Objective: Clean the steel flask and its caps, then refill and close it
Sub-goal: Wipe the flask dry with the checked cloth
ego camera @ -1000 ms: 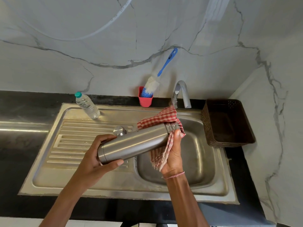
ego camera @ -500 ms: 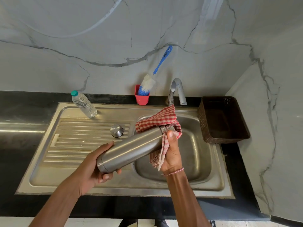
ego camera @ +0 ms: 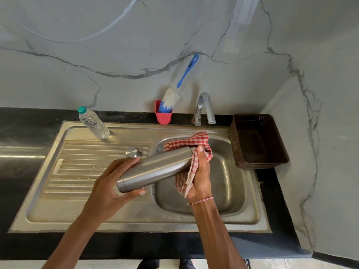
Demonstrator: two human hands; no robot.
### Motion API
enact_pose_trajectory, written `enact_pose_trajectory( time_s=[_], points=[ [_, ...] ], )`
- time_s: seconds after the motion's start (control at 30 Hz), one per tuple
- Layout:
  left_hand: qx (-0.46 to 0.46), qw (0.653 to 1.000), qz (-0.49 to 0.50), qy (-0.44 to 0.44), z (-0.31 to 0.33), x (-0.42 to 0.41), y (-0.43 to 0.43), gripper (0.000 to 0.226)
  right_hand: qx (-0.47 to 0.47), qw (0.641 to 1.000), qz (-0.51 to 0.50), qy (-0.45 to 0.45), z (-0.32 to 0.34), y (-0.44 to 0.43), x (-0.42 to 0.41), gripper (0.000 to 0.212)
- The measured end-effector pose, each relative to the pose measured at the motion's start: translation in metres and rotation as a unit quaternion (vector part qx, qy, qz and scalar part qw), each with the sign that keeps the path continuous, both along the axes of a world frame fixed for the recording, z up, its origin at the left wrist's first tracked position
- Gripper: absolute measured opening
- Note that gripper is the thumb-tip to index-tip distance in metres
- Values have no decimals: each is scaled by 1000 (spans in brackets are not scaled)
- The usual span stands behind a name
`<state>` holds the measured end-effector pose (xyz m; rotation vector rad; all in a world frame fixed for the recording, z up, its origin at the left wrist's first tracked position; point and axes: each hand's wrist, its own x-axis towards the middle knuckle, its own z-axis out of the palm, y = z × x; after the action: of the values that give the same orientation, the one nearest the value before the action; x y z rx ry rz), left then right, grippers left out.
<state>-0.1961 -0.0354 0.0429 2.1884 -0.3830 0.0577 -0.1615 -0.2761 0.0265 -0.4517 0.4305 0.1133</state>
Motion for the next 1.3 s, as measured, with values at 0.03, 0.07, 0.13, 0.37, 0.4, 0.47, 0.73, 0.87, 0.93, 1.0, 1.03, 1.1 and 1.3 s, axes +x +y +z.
enact_pose_trajectory(
  time_s=[0.03, 0.07, 0.13, 0.37, 0.4, 0.47, 0.73, 0.87, 0.93, 1.0, 1.03, 1.1, 1.3],
  points=[
    [-38, 998, -7, 55, 4, 3, 1, 95, -1, 1000, -1, -7, 0, -1, 0, 78],
    [-90, 988, -6, 123, 8, 7, 1, 101, -6, 1000, -1, -18, -1, -1, 0, 80],
    [-193, 940, 23, 280, 18, 12, -1, 102, -26, 999, -4, -45, 0, -2, 0, 88],
    [-168, 908, 37, 381, 25, 15, -8, 65, -71, 995, -12, -68, 5, -5, 3, 92],
    [-141, 931, 45, 335, 22, 15, -9, 68, -74, 995, -14, -65, 6, -6, 4, 90],
    [-27, 984, 44, 170, 17, 14, -12, 80, -67, 996, -13, -53, 10, -7, 6, 85],
    [81, 989, 50, -110, 13, 14, -11, 89, -17, 999, 9, -34, 8, 0, 3, 92],
    [7, 998, 70, 2, 24, 13, -11, 91, 7, 998, 35, -45, 8, -3, 3, 102],
    [-47, 992, 70, 90, 27, 12, -12, 86, -3, 997, 54, -46, 12, -4, 3, 105],
    [-154, 968, 44, 193, 33, 15, -15, 75, -16, 996, 74, -51, 16, -5, 2, 94],
    [-211, 944, 35, 253, 35, 17, -17, 72, -19, 995, 76, -57, 18, -6, 1, 85],
    [-261, 885, 41, 384, 39, 20, -19, 81, -29, 995, 70, -68, 21, -8, 0, 75],
    [-138, 982, 13, 128, 35, 21, -33, 93, -44, 998, 16, -45, 24, -18, 10, 65]
  ],
)
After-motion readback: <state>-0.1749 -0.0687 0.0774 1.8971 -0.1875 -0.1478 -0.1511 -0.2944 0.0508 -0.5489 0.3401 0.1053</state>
